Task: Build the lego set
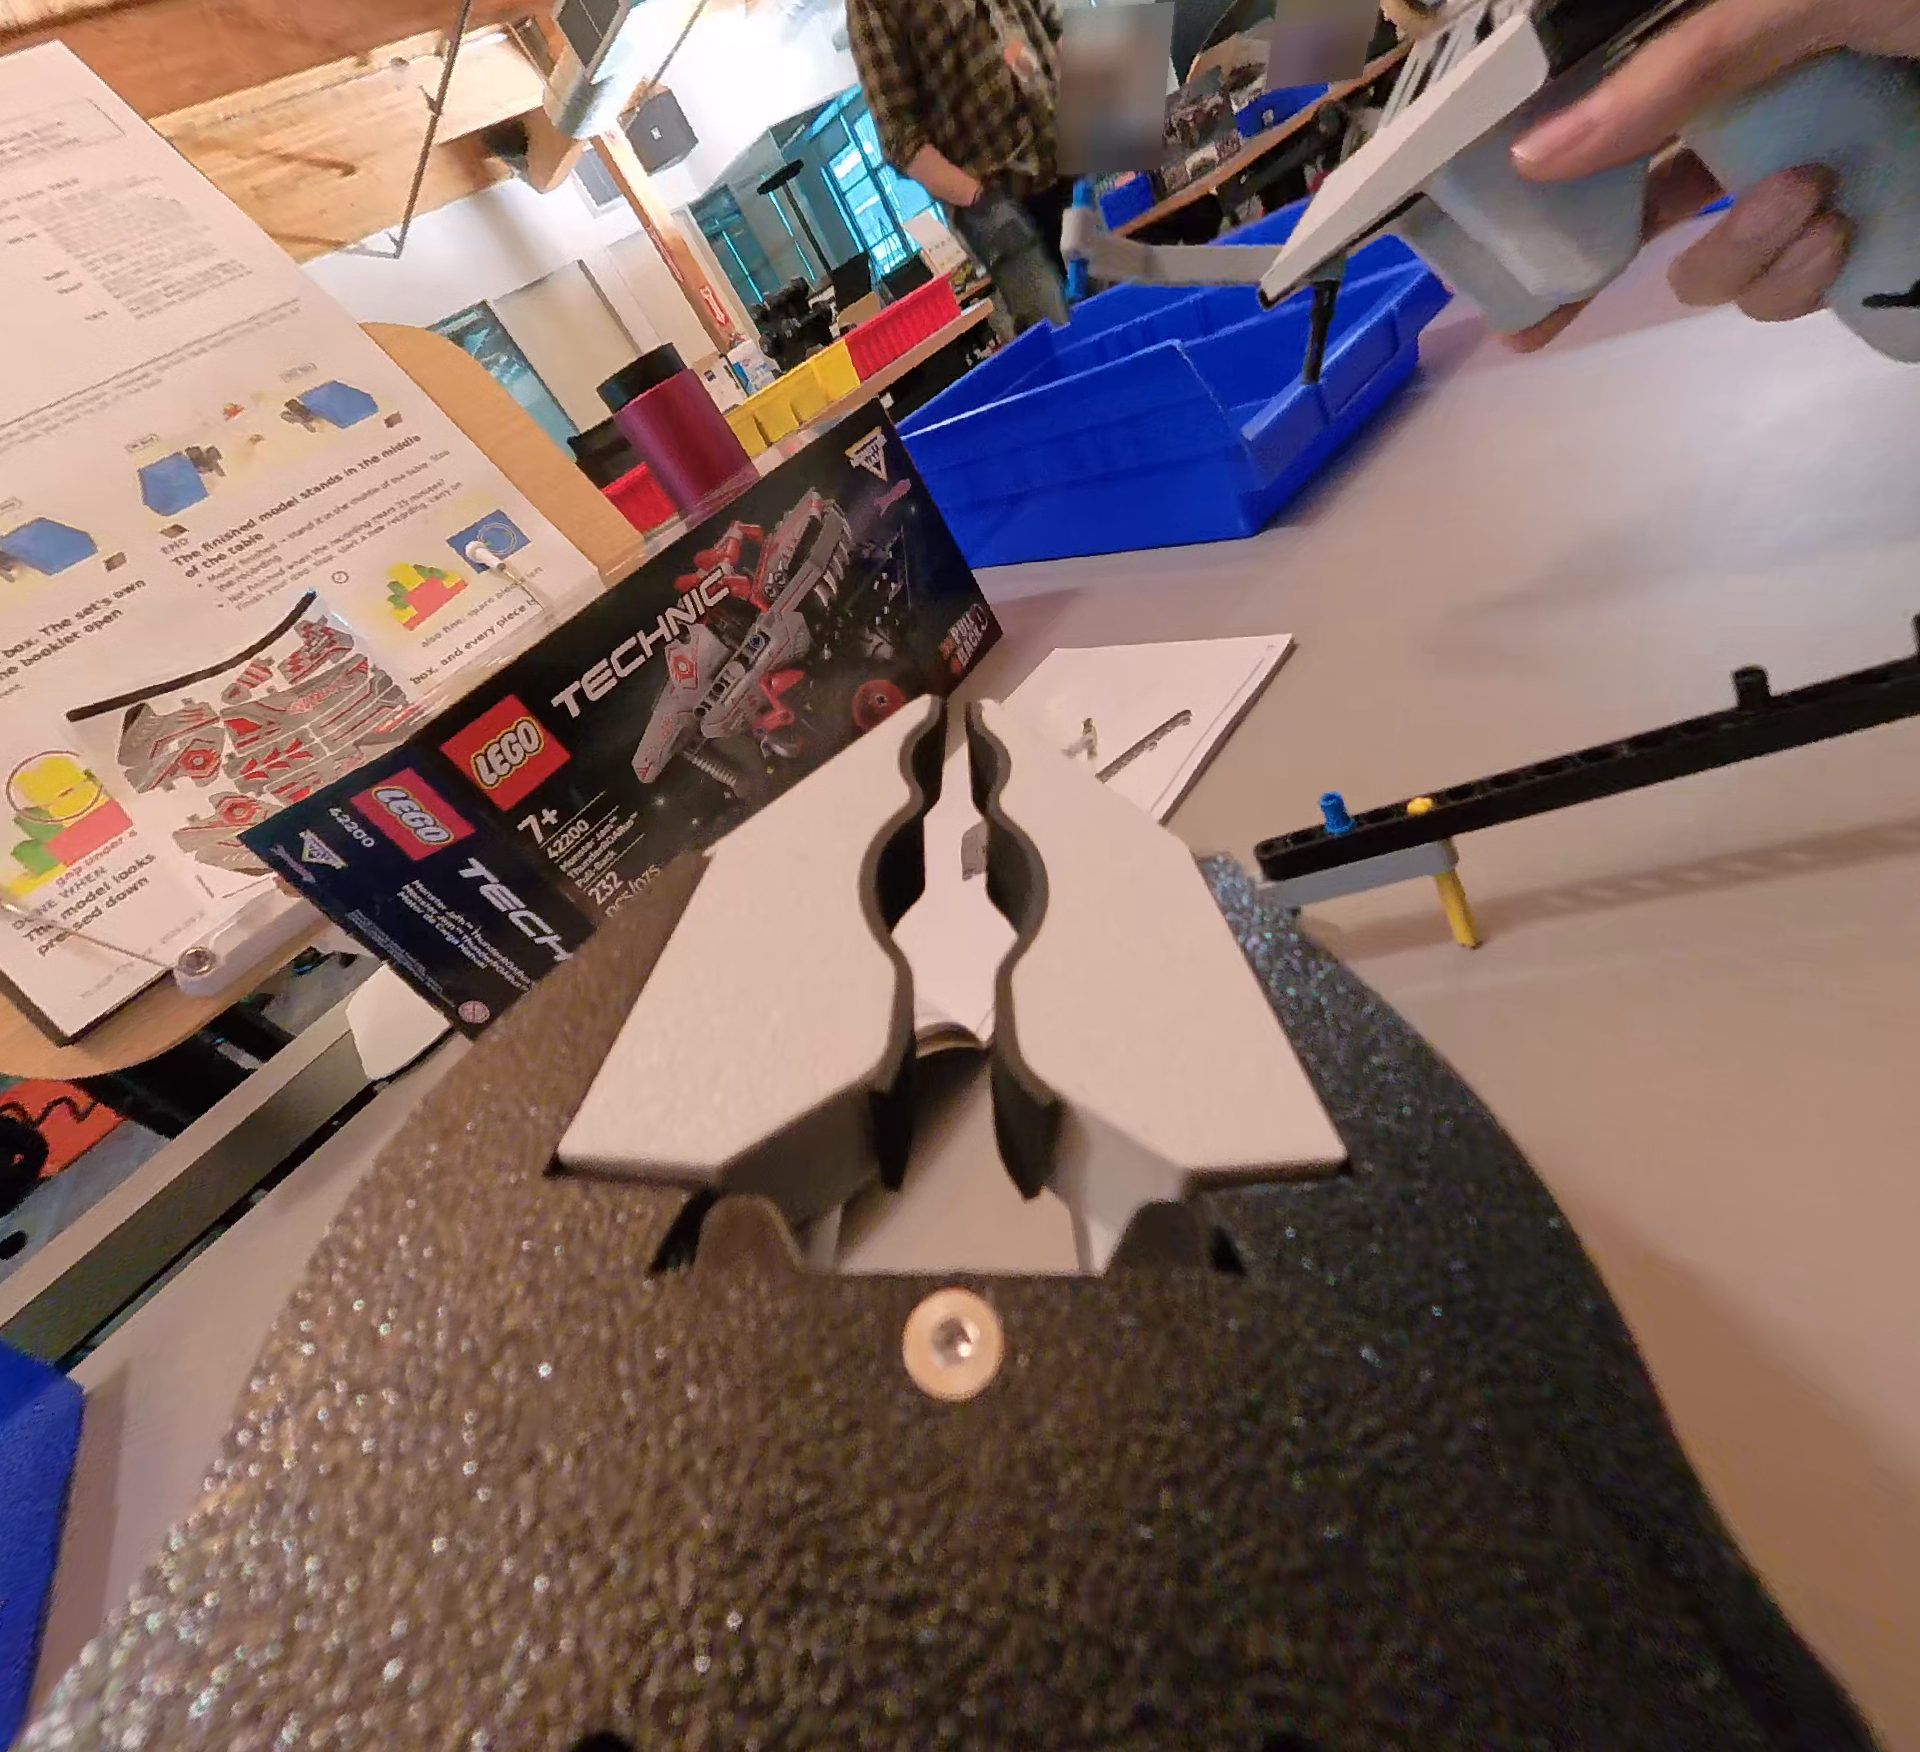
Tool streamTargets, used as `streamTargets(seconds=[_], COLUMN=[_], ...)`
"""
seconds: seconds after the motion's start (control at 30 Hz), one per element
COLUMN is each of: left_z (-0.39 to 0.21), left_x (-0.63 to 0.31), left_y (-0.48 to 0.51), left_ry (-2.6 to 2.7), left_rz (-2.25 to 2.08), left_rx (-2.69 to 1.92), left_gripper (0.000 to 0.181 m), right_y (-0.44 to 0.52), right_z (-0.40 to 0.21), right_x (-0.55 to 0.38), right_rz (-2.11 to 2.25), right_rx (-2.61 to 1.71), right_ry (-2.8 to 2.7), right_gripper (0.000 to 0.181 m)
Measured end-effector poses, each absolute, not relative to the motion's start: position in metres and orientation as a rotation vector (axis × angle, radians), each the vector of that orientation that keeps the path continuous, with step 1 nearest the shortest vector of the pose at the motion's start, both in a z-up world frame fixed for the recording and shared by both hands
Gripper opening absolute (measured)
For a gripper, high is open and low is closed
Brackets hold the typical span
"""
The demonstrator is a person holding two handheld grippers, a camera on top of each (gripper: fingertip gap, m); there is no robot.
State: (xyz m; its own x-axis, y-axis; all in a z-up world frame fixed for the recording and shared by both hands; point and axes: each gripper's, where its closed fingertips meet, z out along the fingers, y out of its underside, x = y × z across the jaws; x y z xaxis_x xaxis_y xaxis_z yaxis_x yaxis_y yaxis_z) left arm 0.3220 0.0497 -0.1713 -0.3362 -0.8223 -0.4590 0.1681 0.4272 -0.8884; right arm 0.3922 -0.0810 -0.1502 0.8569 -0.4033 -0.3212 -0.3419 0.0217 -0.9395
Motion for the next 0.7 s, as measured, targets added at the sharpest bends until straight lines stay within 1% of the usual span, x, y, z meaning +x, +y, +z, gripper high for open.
streamTargets(seconds=[0.17,0.23,0.3,0.37,0.5,0.6,0.7], left_z=[-0.173,-0.173,-0.185,-0.197,-0.245,-0.270,-0.279], left_x=[0.334,0.346,0.354,0.373,0.394,0.404,0.407], left_y=[0.047,0.034,0.014,-0.003,-0.029,-0.035,-0.030], left_ry=[1.754,1.983,2.302,2.472,2.768,2.851,2.867], left_rz=[-1.142,-1.137,-1.085,-0.986,-0.746,-0.651,-0.555], left_rx=[-0.627,-0.644,-0.633,-0.591,-0.537,-0.558,-0.573], left_gripper=[0.004,0.014,0.025,0.031,0.048,0.046,0.032], right_y=[-0.105,-0.116,-0.123,-0.127,-0.133,-0.141,-0.145], right_z=[-0.190,-0.201,-0.203,-0.204,-0.212,-0.219,-0.224], right_x=[0.410,0.414,0.417,0.417,0.413,0.413,0.411], right_rz=[-0.156,-0.179,-0.197,-0.193,-0.152,-0.135,-0.121], right_rx=[-1.757,-1.798,-1.795,-1.795,-1.827,-1.848,-1.868], right_ry=[0.766,0.819,0.849,0.864,0.887,0.920,0.921], right_gripper=[0.004,0.005,0.005,0.005,0.005,0.005,0.005])
